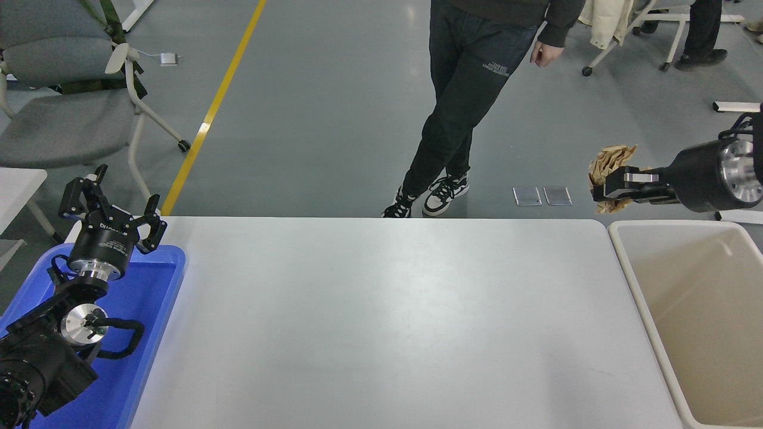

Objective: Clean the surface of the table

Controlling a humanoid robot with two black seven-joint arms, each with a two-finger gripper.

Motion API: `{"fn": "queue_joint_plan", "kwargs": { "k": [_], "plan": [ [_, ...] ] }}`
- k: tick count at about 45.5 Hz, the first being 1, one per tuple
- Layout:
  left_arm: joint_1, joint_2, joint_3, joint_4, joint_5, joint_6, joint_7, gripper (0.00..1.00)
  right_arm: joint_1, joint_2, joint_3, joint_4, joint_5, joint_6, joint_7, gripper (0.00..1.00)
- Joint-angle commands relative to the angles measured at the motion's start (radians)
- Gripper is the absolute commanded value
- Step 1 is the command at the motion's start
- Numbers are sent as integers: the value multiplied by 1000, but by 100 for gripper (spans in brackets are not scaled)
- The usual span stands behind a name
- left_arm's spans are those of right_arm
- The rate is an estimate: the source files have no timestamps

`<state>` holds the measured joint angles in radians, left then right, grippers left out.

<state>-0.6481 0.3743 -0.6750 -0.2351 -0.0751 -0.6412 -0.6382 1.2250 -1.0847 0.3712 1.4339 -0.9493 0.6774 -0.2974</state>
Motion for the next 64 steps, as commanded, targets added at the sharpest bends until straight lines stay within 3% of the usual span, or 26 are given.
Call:
{"fn": "queue_joint_plan", "kwargs": {
  "k": [1, 7, 13, 21, 32, 49, 64],
  "plan": [
    [-1, 0, 0, 0, 0, 0, 0, 100, -18, -58, 32, -78, 6, -10, 3, 0],
    [1, 0, 0, 0, 0, 0, 0, 100, -90, -50, 34, -223, 6, -61, 14, 0],
    [-1, 0, 0, 0, 0, 0, 0, 100, -147, -38, 35, -392, 12, -101, 84, 0],
    [1, 0, 0, 0, 0, 0, 0, 100, -242, -11, 26, -575, 116, -156, 147, 0],
    [1, 0, 0, 0, 1, 0, 0, 100, -360, 120, 29, -877, 214, -248, 241, 0],
    [1, 0, 0, 0, 0, 0, 0, 100, -441, 416, 18, -1382, 449, -306, 284, 0],
    [1, 0, 0, 0, 0, 0, 0, 100, -528, 542, 23, -1440, 656, -432, 282, 0]
  ]
}}
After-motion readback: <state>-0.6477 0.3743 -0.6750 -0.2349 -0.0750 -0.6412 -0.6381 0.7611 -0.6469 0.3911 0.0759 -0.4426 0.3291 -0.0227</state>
